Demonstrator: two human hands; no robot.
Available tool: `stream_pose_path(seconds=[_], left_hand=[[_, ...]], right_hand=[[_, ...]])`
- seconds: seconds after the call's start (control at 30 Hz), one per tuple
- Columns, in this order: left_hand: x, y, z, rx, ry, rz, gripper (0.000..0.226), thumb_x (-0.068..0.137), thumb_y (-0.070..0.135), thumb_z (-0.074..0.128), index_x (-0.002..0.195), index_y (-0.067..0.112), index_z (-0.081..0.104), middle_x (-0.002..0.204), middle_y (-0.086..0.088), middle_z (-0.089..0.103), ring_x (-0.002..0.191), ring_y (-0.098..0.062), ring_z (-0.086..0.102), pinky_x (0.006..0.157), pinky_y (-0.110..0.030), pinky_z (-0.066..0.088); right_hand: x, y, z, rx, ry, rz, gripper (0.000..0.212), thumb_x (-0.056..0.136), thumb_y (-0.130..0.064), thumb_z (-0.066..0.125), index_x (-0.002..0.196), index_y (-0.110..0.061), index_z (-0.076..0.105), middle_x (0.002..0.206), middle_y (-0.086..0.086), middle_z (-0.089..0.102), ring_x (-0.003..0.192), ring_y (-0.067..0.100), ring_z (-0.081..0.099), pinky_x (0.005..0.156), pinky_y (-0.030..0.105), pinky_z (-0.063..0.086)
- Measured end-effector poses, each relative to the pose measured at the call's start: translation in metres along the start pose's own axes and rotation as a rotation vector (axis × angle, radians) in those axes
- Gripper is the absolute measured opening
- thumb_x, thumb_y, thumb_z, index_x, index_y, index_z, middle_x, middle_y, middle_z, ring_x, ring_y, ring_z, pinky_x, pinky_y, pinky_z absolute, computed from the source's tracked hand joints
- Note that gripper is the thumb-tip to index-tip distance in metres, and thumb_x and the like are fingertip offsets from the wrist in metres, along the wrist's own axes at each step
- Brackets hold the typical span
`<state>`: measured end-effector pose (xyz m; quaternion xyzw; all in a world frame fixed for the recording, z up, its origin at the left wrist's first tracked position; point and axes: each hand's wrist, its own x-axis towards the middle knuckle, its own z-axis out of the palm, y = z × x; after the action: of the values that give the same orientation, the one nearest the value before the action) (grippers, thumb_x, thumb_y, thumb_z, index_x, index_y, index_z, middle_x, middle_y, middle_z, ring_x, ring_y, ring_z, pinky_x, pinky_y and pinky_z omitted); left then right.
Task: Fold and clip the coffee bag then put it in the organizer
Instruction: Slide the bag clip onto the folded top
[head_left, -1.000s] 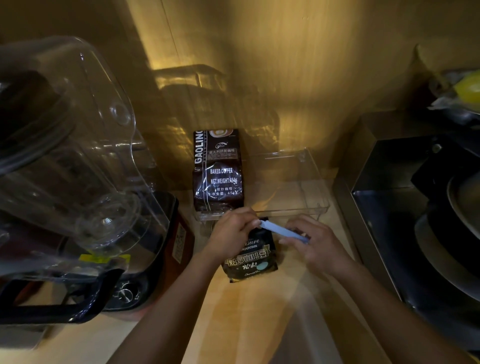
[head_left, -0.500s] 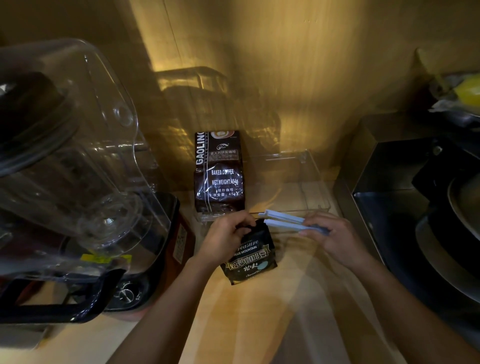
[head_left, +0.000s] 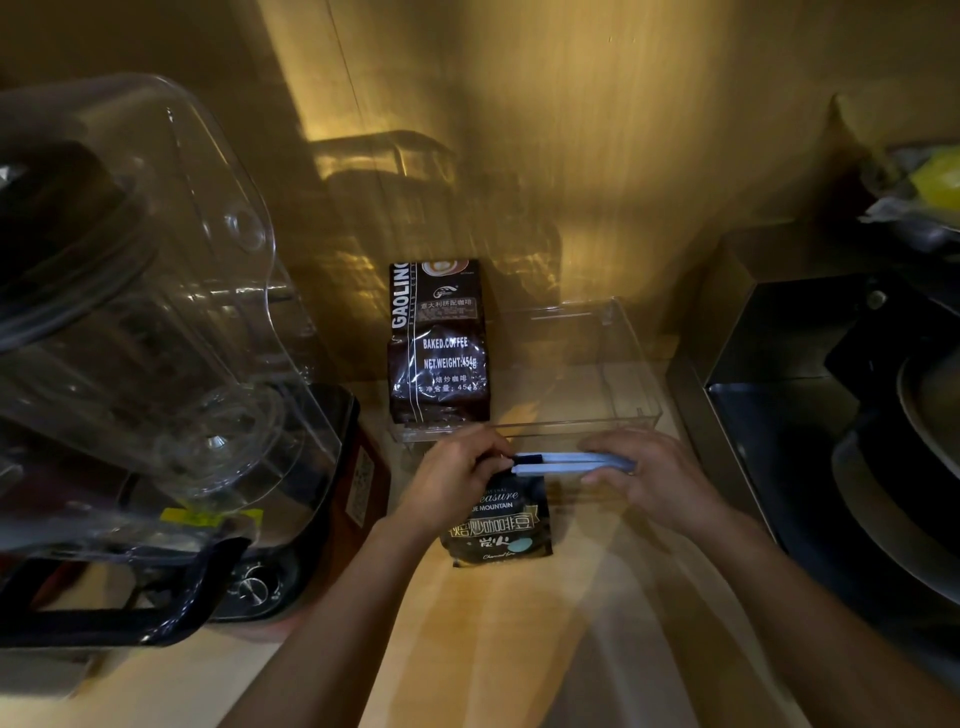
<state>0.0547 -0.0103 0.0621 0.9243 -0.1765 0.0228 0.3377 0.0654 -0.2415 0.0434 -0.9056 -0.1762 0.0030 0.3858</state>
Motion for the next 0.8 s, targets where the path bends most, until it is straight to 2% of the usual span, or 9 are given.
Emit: stream_pose_path(seconds=[0.17, 0.4, 0.5, 0.6, 0.73, 0.8], left_hand=[[-0.003, 0.000, 0.000, 0.009, 0.060, -0.008, 0.004, 0.085, 0.007, 0.060, 0.085, 0.010, 0.064, 0.087, -0.004, 0.059, 0.083, -0.017, 0.054, 0.075, -0.035, 0.047], [-0.003, 0.010, 0.010, 0.083, 0.163, 0.003, 0.003, 0.085, 0.009, 0.060, 0.084, 0.007, 0.063, 0.089, -0.008, 0.056, 0.085, -0.020, 0.050, 0.073, -0.034, 0.042], [-0.001, 0.014, 0.014, 0.082, 0.130, 0.028, 0.005, 0.085, 0.011, 0.061, 0.089, 0.008, 0.061, 0.093, -0.009, 0.057, 0.088, -0.022, 0.051, 0.076, -0.035, 0.042], [-0.002, 0.011, 0.014, 0.096, 0.083, 0.033, 0.015, 0.086, 0.019, 0.061, 0.100, 0.013, 0.059, 0.098, -0.006, 0.061, 0.093, -0.017, 0.052, 0.083, -0.034, 0.040], [-0.002, 0.012, 0.015, 0.141, 0.084, 0.062, 0.012, 0.086, 0.017, 0.061, 0.095, 0.011, 0.063, 0.091, -0.008, 0.067, 0.087, -0.021, 0.058, 0.075, -0.035, 0.046], [-0.001, 0.012, 0.016, 0.140, 0.105, 0.058, 0.011, 0.085, 0.015, 0.062, 0.093, 0.009, 0.064, 0.089, -0.009, 0.068, 0.085, -0.023, 0.058, 0.074, -0.031, 0.043]], right_hand=[[0.001, -0.006, 0.002, 0.002, 0.027, -0.014, 0.028, 0.070, -0.016, 0.074, 0.098, -0.017, 0.068, 0.088, -0.001, 0.063, 0.089, 0.020, 0.054, 0.080, 0.034, 0.042], [0.012, -0.019, 0.013, -0.029, -0.026, -0.072, 0.026, 0.073, -0.019, 0.071, 0.099, -0.018, 0.067, 0.088, -0.001, 0.061, 0.088, 0.018, 0.051, 0.079, 0.034, 0.040], [0.017, -0.024, 0.018, -0.032, -0.038, -0.098, 0.025, 0.074, -0.020, 0.071, 0.099, -0.019, 0.067, 0.085, -0.001, 0.061, 0.085, 0.018, 0.051, 0.078, 0.036, 0.039], [0.018, -0.025, 0.019, -0.030, -0.053, -0.115, 0.025, 0.074, -0.019, 0.070, 0.099, -0.019, 0.067, 0.086, 0.002, 0.064, 0.084, 0.020, 0.053, 0.078, 0.036, 0.040], [0.018, -0.024, 0.019, -0.042, -0.041, -0.072, 0.027, 0.074, -0.021, 0.071, 0.100, -0.018, 0.067, 0.086, -0.004, 0.060, 0.086, 0.016, 0.051, 0.077, 0.032, 0.037], [0.016, -0.021, 0.017, 0.012, -0.008, 0.000, 0.025, 0.072, -0.019, 0.072, 0.096, -0.016, 0.068, 0.086, -0.006, 0.060, 0.086, 0.014, 0.052, 0.077, 0.030, 0.038]])
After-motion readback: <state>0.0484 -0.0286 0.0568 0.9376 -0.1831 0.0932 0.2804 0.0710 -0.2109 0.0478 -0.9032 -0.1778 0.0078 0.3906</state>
